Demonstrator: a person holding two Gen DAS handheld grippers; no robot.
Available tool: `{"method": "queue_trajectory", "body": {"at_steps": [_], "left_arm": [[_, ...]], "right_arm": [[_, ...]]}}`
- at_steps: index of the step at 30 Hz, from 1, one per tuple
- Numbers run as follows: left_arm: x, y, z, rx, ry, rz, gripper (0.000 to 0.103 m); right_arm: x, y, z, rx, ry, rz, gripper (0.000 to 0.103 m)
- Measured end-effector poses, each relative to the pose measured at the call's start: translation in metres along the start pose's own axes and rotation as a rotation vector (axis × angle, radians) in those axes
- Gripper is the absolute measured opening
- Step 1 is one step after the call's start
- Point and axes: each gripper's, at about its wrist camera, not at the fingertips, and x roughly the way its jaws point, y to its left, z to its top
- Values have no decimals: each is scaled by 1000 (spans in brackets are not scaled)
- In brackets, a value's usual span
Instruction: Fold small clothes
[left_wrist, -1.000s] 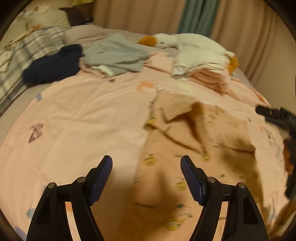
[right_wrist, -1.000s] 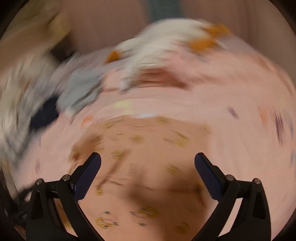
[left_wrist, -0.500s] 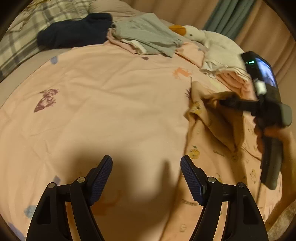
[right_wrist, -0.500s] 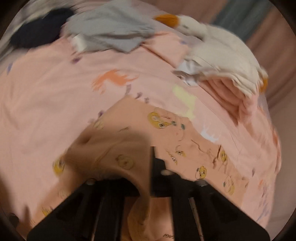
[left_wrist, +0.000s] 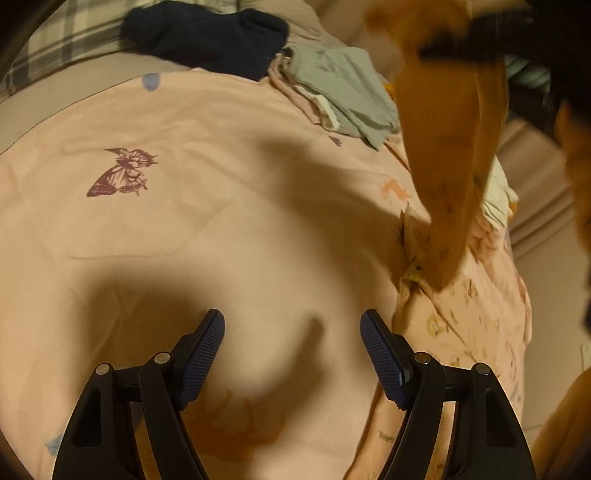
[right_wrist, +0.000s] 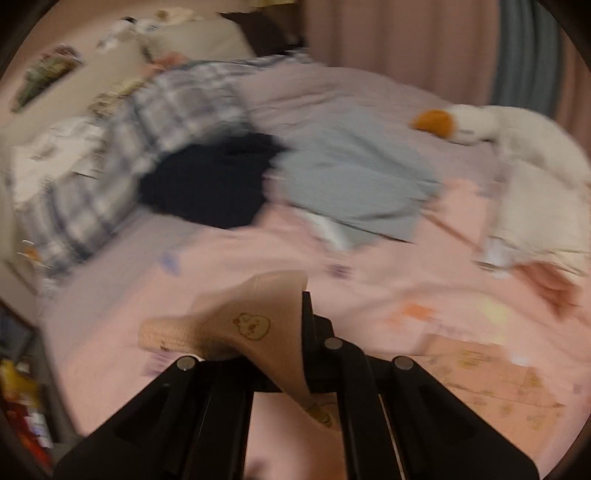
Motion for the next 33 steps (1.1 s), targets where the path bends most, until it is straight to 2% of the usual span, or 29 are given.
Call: {"method": "queue_trajectory", "body": {"at_steps": [2, 4, 7, 10, 13, 15, 16, 18, 21, 23, 25, 26, 27, 28, 29, 31, 33], "left_arm": [[-5, 3, 3, -9, -23, -26, 75], [-10, 8, 5, -22, -31, -25, 75], [-17, 19, 5, -38, -49, 11, 75], [-24, 25, 5, -31, -57, 34, 75], [-31, 24, 3, 9, -82, 41, 75], [-34, 18, 1, 13, -146, 41, 75], [-30, 18, 0, 8, -153, 34, 75], [-18, 16, -2, -22, -116, 6, 75], [3, 7, -6, -51, 6, -62, 75], [6, -2, -12, -37, 16, -95, 75], [6, -15, -17, 5, -1, -69, 75], [6, -21, -19, 29, -7, -51, 75], [8, -28, -21, 51, -10, -41, 75], [9, -32, -24, 61, -10, -47, 75], [11, -36, -25, 65, -5, -62, 75], [15, -43, -28, 68, 15, -83, 75], [22, -55, -31, 98, 28, -79, 75]], "right_arm": [[-2, 11, 16, 51, -26, 77, 3], [-6, 13, 28, 79, -50, 115, 3], [-25, 10, 30, 82, -86, 82, 4], [-51, -26, 24, 141, -137, 33, 4], [-78, -81, 11, 238, -168, 27, 4], [-98, -116, -5, 248, -185, -87, 4], [-105, -137, -16, 270, -176, -145, 4], [-116, -185, -44, 353, -140, -218, 4], [-127, -258, -103, 473, -73, -362, 6], [-126, -303, -152, 541, 3, -456, 8], [-115, -336, -195, 605, 116, -494, 14], [-110, -350, -217, 635, 190, -498, 27], [-106, -360, -234, 667, 246, -475, 37], [-106, -368, -248, 703, 266, -437, 38], [-110, -374, -258, 734, 253, -406, 38], [-123, -375, -261, 740, 203, -403, 44], [-139, -370, -252, 710, 169, -425, 67]]}}
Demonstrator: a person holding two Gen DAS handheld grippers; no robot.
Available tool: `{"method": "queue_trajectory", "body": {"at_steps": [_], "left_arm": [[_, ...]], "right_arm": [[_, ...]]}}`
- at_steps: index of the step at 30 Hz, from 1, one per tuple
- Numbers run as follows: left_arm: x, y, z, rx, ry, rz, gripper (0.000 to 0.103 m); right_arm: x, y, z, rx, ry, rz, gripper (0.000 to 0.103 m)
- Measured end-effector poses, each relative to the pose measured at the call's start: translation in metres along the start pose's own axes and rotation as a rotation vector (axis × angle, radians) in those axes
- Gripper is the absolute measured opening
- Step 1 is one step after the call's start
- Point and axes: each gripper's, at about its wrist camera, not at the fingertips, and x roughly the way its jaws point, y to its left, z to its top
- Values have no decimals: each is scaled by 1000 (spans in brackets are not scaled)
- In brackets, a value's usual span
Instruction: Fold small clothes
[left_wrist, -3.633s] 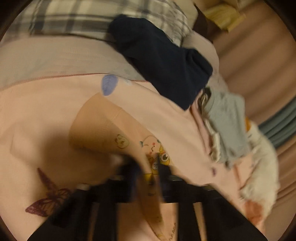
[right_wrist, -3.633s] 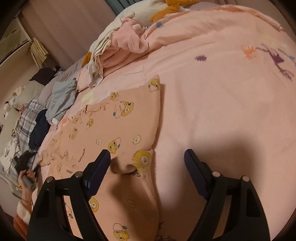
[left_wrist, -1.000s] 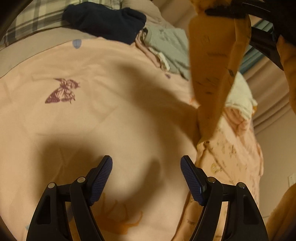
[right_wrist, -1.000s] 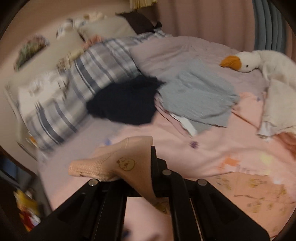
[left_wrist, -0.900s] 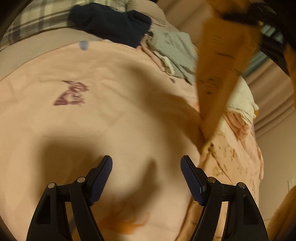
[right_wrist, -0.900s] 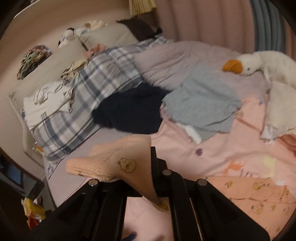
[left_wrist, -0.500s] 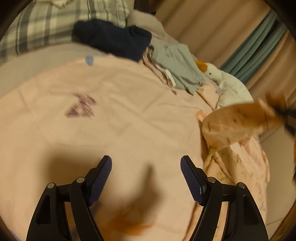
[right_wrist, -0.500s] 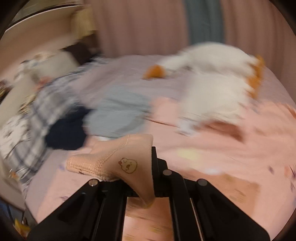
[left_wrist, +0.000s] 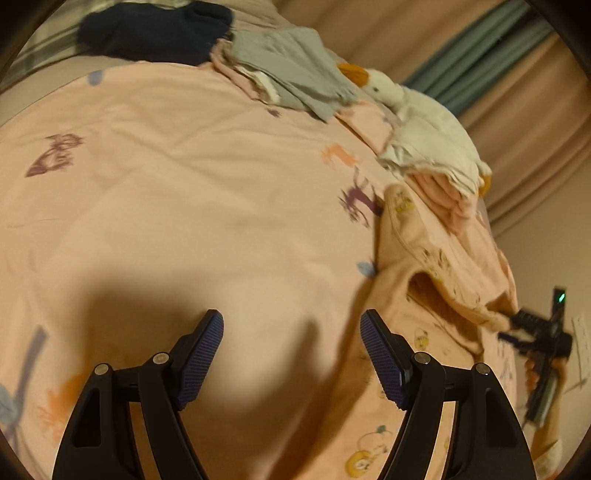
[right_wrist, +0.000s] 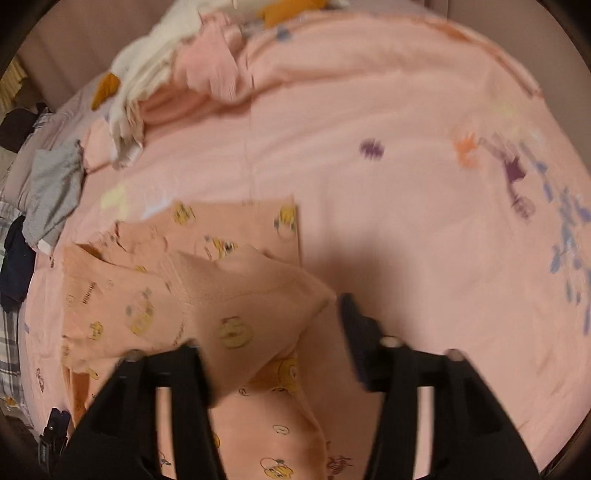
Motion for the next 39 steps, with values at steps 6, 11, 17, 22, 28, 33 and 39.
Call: {"method": "queue_trajectory", "body": {"at_steps": [6, 11, 17, 22, 28, 33, 39], "left_arm": [[16, -27, -6, 100, 15, 34, 75], [22, -29, -8, 108, 9, 67, 75], [22, -30, -8, 116, 17, 74, 75], [24, -35, -11, 142, 12, 100, 75], [25, -42, -18, 203, 2, 137, 75], [24, -36, -14, 157, 8, 106, 75], [25, -34, -12, 140, 10, 90, 75]], "right_arm": [[-16, 11, 4, -110, -42, -102, 81], [8, -11, 4, -53, 16, -112, 73], [4, -47, -13, 28, 99, -90, 63], [-15, -74, -30, 92, 108, -25, 65], [-2, -70, -37, 160, 156, 101, 65], [39, -84, -47, 267, 197, 64, 64], [31, -68, -46, 191, 85, 11, 13]]}}
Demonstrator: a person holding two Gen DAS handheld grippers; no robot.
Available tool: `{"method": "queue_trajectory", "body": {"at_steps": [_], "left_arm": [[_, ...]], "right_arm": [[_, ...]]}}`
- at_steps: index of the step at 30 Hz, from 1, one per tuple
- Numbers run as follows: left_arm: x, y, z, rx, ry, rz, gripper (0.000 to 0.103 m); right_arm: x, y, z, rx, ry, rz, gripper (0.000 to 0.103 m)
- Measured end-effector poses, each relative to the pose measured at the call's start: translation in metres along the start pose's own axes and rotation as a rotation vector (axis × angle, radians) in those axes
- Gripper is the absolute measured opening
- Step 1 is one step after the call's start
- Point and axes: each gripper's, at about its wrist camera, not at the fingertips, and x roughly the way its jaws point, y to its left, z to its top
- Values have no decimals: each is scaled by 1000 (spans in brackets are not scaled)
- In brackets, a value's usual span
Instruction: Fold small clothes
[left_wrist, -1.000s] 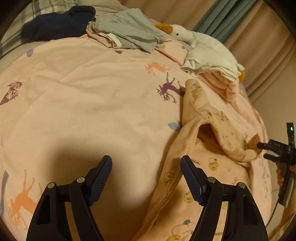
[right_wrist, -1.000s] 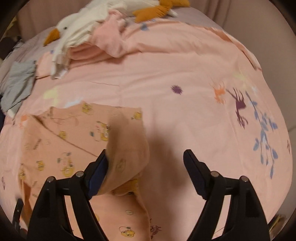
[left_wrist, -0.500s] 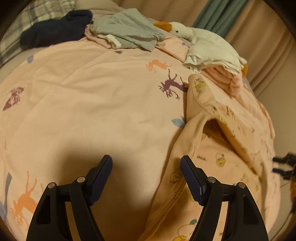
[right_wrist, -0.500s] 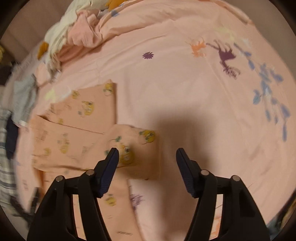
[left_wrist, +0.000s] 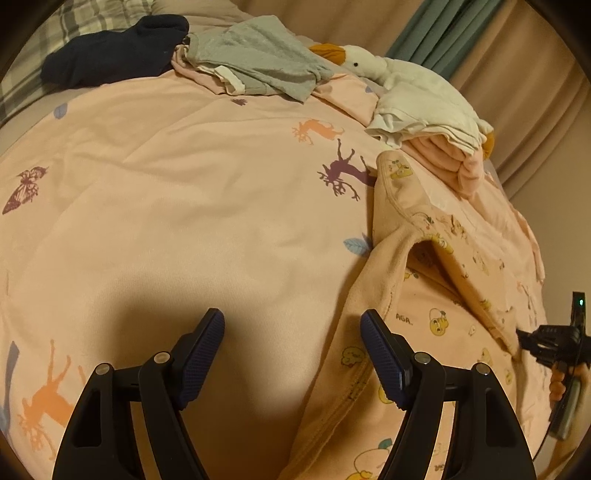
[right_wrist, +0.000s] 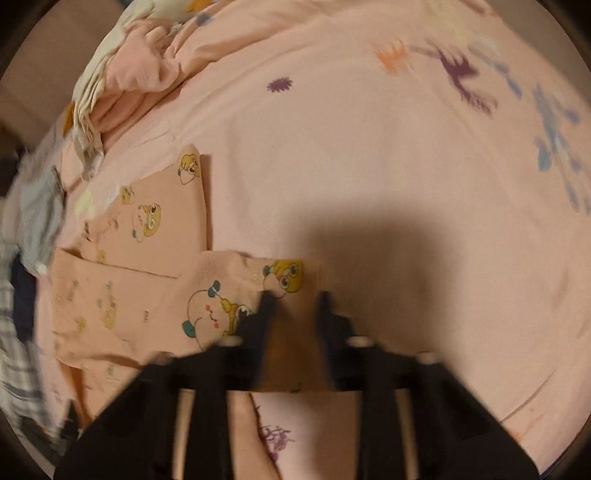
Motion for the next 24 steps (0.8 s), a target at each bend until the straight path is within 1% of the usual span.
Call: {"method": "queue_trajectory", "body": {"at_steps": [1, 2, 4, 6, 7, 10, 12, 13, 15, 16, 18, 20, 21, 22, 23, 24], "left_arm": [[0, -1, 0, 5, 0, 4, 75], [0, 0, 0, 6, 0, 6, 75], [0, -1, -1, 16, -4, 12, 75], [-1, -1, -1, 18, -3, 12, 75], [-1, -1, -1, 14, -3, 10, 75], [-4, 6, 0, -18, -6, -12, 75], [-9, 15, 1, -45, -18, -9, 75], [-14, 21, 2, -54, -34, 6, 75], [-20, 31, 4, -63, -64, 36, 75], [-24, 38, 6, -74, -77, 48, 75], [-29, 57, 11, -114, -86, 37, 75], [-27, 72, 17, -143, -59, 38, 75], [-26, 77, 19, -148, -48, 47, 75], [-27, 79, 20, -153, -51, 51, 75], [-29, 81, 22, -162, -59, 50, 75], [-32, 82, 22, -168, -66, 41, 75]], "right_arm": [[-1, 3, 0, -5, -10, -5, 11], [-2, 5, 0, -5, -20, 10, 8], [-5, 6, 4, -9, -33, 50, 7], [-13, 14, 5, -23, -53, 66, 6], [-17, 17, 6, -31, -61, 70, 6], [-39, 37, 10, -68, -96, 118, 5], [-57, 62, 15, -88, -132, 175, 4], [-67, 76, 17, -100, -148, 206, 4], [-86, 117, 21, -152, -183, 259, 4], [-95, 139, 21, -184, -200, 270, 4], [-109, 192, 17, -270, -208, 276, 4], [-115, 239, 9, -348, -185, 273, 6], [-117, 252, 5, -375, -176, 273, 5], [-117, 261, 1, -397, -167, 265, 7], [-115, 263, -3, -403, -155, 252, 16], [-112, 259, -4, -402, -145, 238, 33]]}}
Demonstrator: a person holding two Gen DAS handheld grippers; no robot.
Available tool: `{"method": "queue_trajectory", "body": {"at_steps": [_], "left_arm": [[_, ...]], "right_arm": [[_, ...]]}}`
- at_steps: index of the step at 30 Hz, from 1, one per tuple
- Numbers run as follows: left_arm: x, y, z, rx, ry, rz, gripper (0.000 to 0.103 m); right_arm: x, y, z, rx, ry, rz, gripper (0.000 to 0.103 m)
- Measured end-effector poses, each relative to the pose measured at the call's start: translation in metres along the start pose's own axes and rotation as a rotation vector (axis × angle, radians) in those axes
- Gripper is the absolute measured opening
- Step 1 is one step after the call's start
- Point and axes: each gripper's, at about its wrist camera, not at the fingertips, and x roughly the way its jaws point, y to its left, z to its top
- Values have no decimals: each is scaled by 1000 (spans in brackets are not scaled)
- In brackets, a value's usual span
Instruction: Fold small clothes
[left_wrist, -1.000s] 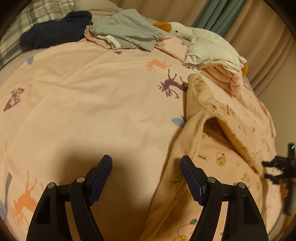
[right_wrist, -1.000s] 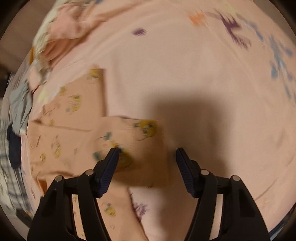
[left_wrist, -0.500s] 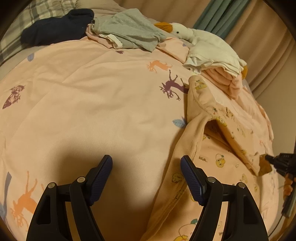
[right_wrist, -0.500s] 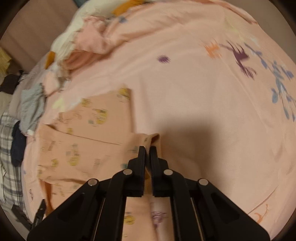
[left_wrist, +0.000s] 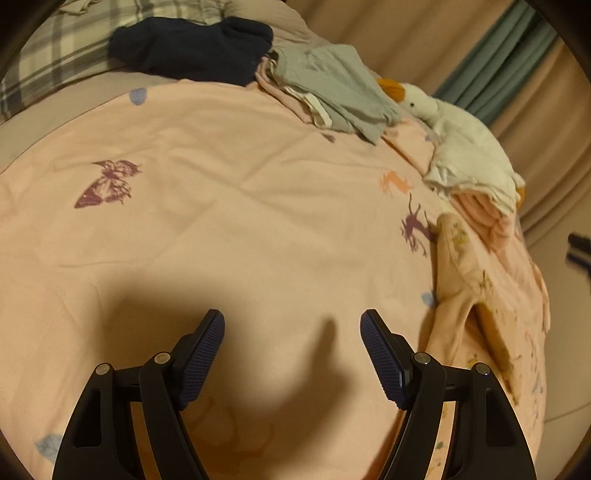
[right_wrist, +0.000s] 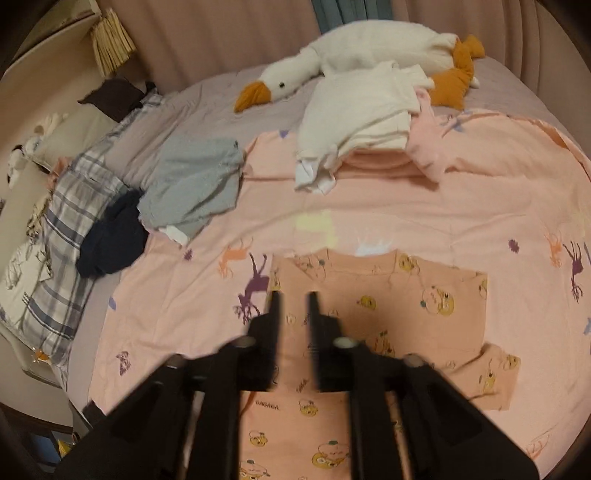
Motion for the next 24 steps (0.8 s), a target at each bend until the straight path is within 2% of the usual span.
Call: {"method": "queue_trajectory", "body": {"at_steps": [1, 2, 3, 8, 10, 13, 16, 18, 20, 24], "left_arm": [[-2, -1, 0, 0, -3, -16, 75], [-4, -3, -1, 10, -1, -36, 75], [-5, -6, -3, 22, 1, -47, 75], [-1, -13, -9, 26, 29, -65, 75], [2, -14, -10, -7, 46, -83, 75], [5, -19, -14, -27, 58, -102, 75], [5, -29, -17, -7, 53, -92, 75], [7, -35, -19, -7, 69, -128, 75], [9, -38, -22, -15, 89, -166, 75], [16, -44, -24, -6, 99, -141, 75]], "right_arm": [[3, -6, -3, 21, 3, -11, 41], [6, -17, -8, 52, 7, -27, 54], [10, -31, -11, 91, 16, -49, 60], [20, -122, -42, 344, 116, -143, 60], [17, -161, -62, 414, 132, -180, 60], [15, -196, -92, 495, 171, -212, 64], [20, -230, -134, 626, 239, -165, 65], [24, -246, -150, 693, 253, -118, 63], [21, -252, -157, 730, 210, -66, 65], [16, -250, -150, 762, 49, 56, 63]]}}
